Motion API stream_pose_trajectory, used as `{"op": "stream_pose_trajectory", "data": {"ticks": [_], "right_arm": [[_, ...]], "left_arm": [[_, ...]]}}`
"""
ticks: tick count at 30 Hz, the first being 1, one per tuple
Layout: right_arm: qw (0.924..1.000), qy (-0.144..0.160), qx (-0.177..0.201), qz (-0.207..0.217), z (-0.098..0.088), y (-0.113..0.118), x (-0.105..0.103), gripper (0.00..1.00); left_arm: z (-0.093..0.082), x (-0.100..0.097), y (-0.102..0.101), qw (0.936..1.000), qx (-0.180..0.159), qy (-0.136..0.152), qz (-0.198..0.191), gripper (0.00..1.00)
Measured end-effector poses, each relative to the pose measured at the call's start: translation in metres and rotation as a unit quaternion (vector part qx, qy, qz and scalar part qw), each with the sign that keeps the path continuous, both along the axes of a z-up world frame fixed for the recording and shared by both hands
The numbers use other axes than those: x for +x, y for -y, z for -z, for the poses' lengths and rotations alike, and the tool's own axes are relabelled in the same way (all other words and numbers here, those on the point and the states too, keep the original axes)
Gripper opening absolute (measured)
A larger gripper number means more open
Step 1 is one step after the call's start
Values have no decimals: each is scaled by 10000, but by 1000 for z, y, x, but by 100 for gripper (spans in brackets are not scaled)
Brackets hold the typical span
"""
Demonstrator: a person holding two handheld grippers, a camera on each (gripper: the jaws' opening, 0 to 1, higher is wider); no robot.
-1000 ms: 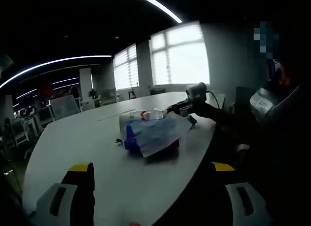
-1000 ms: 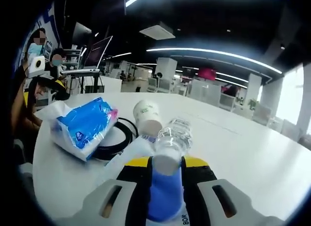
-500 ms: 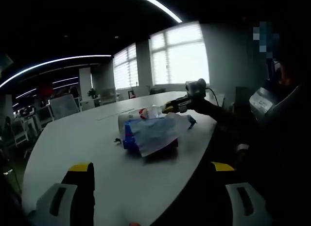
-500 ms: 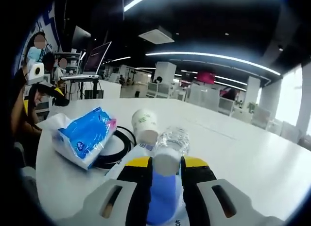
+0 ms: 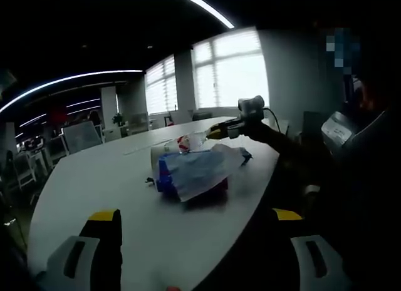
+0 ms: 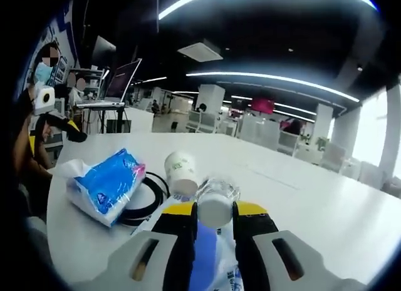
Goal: Arrange the tabletop items into an orderly group along one side of the table until the central work area is clear of visible clutter.
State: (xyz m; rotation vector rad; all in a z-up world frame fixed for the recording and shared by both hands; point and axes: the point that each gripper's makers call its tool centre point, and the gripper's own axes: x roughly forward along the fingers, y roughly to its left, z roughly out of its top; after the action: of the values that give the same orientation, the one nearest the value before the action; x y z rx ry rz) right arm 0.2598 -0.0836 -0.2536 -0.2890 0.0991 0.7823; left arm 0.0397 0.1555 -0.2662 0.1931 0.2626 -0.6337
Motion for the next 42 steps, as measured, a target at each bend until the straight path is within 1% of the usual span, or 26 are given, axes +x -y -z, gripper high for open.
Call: {"op": "stream_pose_trajectory", "data": {"ticks": [2, 14, 24, 32, 42], "right_arm": [[9999, 8, 113, 6, -4, 1, 0, 19], [9995, 245, 177, -47, -28, -2, -1, 19], [9988, 429, 234, -71, -47, -3, 1, 19], [9983, 532, 205, -98, -56, -5, 2, 19], [9975, 663, 229, -83, -71, -2, 4, 19]], "left_arm": [[-2, 0, 1, 10000, -8, 19, 7, 97], [0, -5, -3, 10000, 15, -14, -37, 97], [-3, -6, -5, 10000, 17, 15, -47, 97], [-3, -8, -5, 10000, 23, 21, -56, 97], [-4, -9, -4, 10000, 41, 27, -56, 97]]}}
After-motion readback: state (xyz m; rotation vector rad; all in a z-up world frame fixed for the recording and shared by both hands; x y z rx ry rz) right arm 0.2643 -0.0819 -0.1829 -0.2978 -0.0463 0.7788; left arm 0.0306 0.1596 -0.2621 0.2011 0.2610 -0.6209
